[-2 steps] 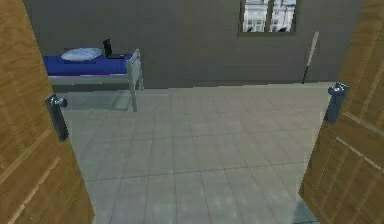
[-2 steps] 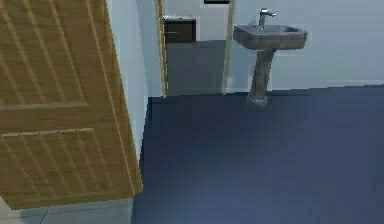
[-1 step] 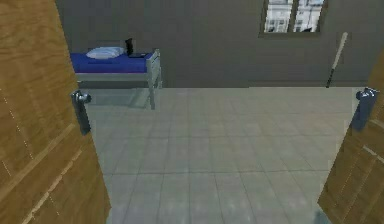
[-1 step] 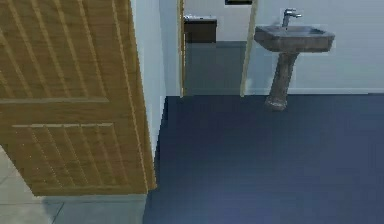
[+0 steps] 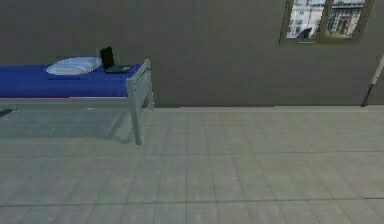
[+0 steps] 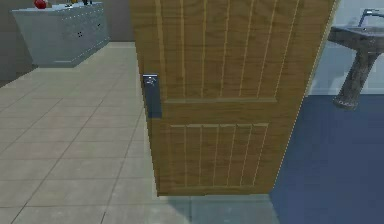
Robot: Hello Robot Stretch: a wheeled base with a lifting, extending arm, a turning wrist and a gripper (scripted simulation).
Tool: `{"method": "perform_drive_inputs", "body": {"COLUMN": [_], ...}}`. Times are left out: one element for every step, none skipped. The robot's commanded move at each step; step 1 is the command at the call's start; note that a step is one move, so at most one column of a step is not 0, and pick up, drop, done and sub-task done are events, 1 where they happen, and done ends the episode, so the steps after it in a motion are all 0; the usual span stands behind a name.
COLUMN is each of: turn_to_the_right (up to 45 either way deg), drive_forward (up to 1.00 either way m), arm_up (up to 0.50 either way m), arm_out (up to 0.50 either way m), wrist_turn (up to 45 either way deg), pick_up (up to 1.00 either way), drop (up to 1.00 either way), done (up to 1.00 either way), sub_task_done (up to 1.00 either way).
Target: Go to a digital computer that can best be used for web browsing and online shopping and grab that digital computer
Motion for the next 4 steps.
{"method": "perform_drive_inputs", "body": {"turn_to_the_right": [-3.0, 0.0, -9.0, 0.0], "drive_forward": [0.00, 0.45, 0.00, 1.00], "arm_up": [0.00, 0.00, 0.00, 0.00], "arm_out": [0.00, 0.00, 0.00, 0.00], "wrist_turn": [0.0, 0.0, 0.0, 0.0], "pick_up": [0.00, 0.00, 0.00, 0.00], "drop": [0.00, 0.00, 0.00, 0.00], "done": [0.00, 0.00, 0.00, 0.00], "sub_task_done": [0.00, 0.00, 0.00, 0.00]}}
